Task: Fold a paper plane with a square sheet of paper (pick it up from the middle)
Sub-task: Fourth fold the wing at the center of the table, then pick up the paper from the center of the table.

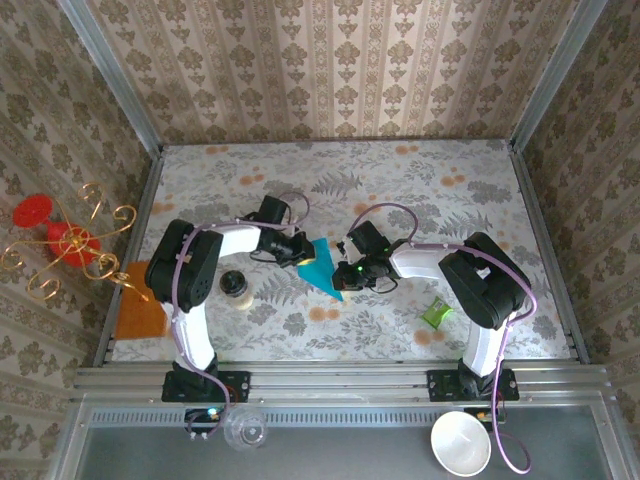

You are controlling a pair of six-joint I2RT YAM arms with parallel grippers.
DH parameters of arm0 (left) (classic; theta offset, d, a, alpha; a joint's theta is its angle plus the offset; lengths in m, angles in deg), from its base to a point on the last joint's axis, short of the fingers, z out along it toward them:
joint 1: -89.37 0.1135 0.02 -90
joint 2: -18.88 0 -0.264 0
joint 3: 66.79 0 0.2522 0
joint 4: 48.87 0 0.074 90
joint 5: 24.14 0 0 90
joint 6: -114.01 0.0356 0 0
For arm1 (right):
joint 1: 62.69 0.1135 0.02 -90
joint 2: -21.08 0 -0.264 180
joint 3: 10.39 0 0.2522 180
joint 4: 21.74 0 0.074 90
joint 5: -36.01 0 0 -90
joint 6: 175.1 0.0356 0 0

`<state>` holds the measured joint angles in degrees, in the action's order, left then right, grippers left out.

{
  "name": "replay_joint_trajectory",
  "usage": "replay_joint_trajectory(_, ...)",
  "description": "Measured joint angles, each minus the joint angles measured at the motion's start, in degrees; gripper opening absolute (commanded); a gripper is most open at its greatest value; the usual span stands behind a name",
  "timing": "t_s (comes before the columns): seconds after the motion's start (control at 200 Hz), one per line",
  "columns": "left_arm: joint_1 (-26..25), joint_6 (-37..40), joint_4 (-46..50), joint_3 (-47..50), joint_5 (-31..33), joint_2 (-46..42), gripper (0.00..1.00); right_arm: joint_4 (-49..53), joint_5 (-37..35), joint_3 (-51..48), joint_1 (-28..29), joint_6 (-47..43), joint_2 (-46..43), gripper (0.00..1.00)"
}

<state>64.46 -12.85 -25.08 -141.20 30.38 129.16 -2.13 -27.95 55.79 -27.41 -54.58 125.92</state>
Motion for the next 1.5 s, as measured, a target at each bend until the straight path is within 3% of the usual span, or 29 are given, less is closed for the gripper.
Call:
replay_joint_trajectory(0.27, 7.30, 5.05, 3.67, -5.33, -1.14, 3.34, 0.13, -2.10, 1.01, -1.18, -0.44, 0.35, -0.17, 0.09)
replay_joint_trajectory(0.575, 8.87, 6.25, 6.29, -6.58, 4.87, -0.70, 0.21, -3.91, 1.57, -1.95, -0.70, 4.42, -1.16, 0.14)
replay_joint_trajectory(0.8, 6.27, 3.43, 4.94, -2.80, 9.03, -12.22, 0.43, -3.65, 0.85, -3.76, -2.14, 6.34, -6.38, 0.31)
replay_joint_trajectory(1.0, 1.64, -1.55, 0.35, 5.75, 9.94, -17.46, 0.53, -10.10, -1.92, -8.76, -4.13, 9.29, -14.29, 0.43)
replay_joint_trajectory(1.255, -2.10, -7.67, -7.34, 13.68, 10.03, -20.04, 0.66, -10.40, -1.66, -6.23, -5.09, 5.07, -10.93, 0.45)
replay_joint_trajectory(1.501, -2.38, -11.10, -11.87, 17.44, 10.29, -22.49, 0.79, -8.85, 2.05, 0.94, -5.09, -1.97, -4.46, 0.41)
